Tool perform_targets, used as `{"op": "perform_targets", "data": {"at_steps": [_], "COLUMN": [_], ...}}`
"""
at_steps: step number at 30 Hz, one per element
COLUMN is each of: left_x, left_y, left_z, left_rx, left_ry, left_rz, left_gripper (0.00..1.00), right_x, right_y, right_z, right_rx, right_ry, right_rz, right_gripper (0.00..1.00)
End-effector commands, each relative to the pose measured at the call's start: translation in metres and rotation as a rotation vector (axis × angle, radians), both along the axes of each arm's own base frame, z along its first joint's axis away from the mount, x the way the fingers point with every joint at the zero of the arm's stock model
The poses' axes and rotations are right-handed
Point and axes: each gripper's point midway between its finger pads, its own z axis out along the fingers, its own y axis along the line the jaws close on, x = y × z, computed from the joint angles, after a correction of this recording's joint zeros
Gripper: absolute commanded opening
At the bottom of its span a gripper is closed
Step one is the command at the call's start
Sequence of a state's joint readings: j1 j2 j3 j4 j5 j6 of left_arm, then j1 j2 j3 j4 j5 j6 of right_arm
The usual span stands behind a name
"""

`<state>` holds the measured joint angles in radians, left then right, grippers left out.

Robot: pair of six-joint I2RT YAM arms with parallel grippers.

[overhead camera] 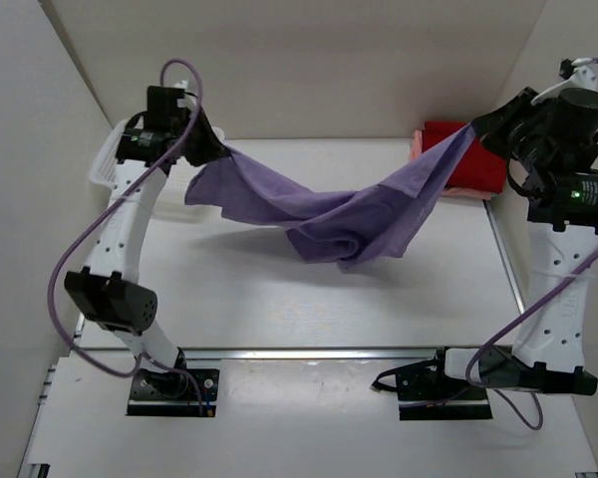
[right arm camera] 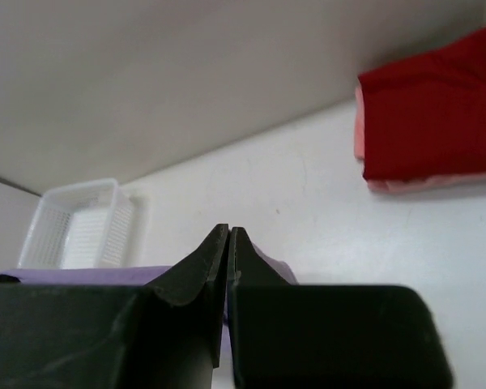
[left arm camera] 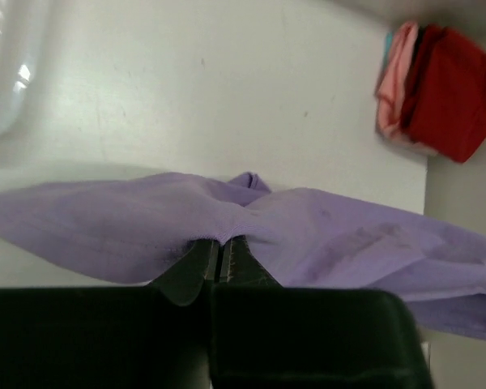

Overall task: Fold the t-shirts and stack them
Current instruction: Flatten out the tshirt

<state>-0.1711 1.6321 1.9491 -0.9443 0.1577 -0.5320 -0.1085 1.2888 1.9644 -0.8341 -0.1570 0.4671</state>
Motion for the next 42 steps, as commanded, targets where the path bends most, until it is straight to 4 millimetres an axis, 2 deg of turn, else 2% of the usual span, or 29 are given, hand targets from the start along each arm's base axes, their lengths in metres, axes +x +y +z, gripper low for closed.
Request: {"op": "perform_targets", "data": {"at_steps": [1, 2, 3, 4, 5, 6, 7, 8, 9, 10, 11, 12, 15, 17, 20, 23, 31, 36, 42], "left_x": [0.002, 0.009, 0.015, 0.029, 0.04, 0.049, 0.056, 0.062, 0.064, 0.06, 0.053, 0.046, 0.01, -0.003, -0.028, -0.041, -0.027, -0.007, 0.009], "left_y": [-0.03, -0.039, -0.04, -0.045, -0.046, -0.051, -0.052, -0.045, -0.045, -0.043, -0.042, -0.046, -0.045, -0.047, -0.049, -0.045, -0.031, -0.029, -0.034], "left_z": [-0.086, -0.108, -0.115, -0.123, -0.133, -0.128, -0.128, -0.126, -0.123, -0.127, -0.135, -0.135, -0.185, -0.198, -0.233, -0.257, -0.287, -0.296, -0.299], "left_rx": [0.004, -0.002, -0.007, -0.043, -0.069, -0.095, -0.104, -0.09, -0.071, -0.058, -0.034, -0.028, 0.011, 0.021, 0.063, 0.121, 0.187, 0.196, 0.195], "left_ry": [0.244, 0.287, 0.292, 0.302, 0.31, 0.285, 0.275, 0.256, 0.229, 0.241, 0.253, 0.253, 0.358, 0.359, 0.44, 0.481, 0.465, 0.431, 0.375], "left_rz": [-0.09, -0.098, -0.095, -0.086, -0.07, -0.063, -0.052, -0.027, -0.031, -0.032, -0.044, -0.064, -0.081, -0.077, -0.075, -0.05, 0.005, 0.009, 0.033], "left_gripper": [0.04, 0.11, 0.12, 0.13, 0.18, 0.27, 0.32, 0.38, 0.49, 0.51, 0.51, 0.47, 0.47, 0.49, 0.48, 0.48, 0.5, 0.55, 0.56], "right_x": [0.016, 0.023, 0.024, 0.029, 0.03, 0.035, 0.037, 0.037, 0.037, 0.037, 0.039, 0.038, 0.041, 0.043, 0.047, 0.047, 0.052, 0.051, 0.053], "right_y": [-0.004, -0.006, -0.005, -0.006, -0.007, -0.009, -0.01, -0.011, -0.014, -0.013, -0.013, -0.012, -0.009, -0.006, -0.002, 0.002, 0.017, 0.025, 0.025], "right_z": [-0.039, -0.057, -0.071, -0.084, -0.101, -0.124, -0.138, -0.161, -0.18, -0.199, -0.208, -0.222, -0.251, -0.266, -0.277, -0.282, -0.296, -0.305, -0.311], "right_rx": [-0.002, -0.012, -0.017, -0.025, -0.027, -0.034, -0.036, -0.036, -0.037, -0.023, -0.021, -0.02, -0.02, -0.017, -0.011, -0.007, -0.001, -0.006, -0.001], "right_ry": [0.094, 0.142, 0.175, 0.21, 0.253, 0.313, 0.346, 0.403, 0.441, 0.482, 0.499, 0.528, 0.58, 0.608, 0.631, 0.638, 0.672, 0.693, 0.708], "right_rz": [0.005, 0.003, 0.01, 0.011, 0.004, 0.0, 0.001, -0.001, -0.007, -0.002, 0.001, 0.01, 0.024, 0.039, 0.051, 0.064, 0.106, 0.128, 0.131], "right_gripper": [0.0, 0.0, 0.0, 0.0, 0.0, 0.0, 0.0, 0.0, 0.0, 0.0, 0.0, 0.0, 0.0, 0.0, 0.0, 0.0, 0.0, 0.0, 0.0]}}
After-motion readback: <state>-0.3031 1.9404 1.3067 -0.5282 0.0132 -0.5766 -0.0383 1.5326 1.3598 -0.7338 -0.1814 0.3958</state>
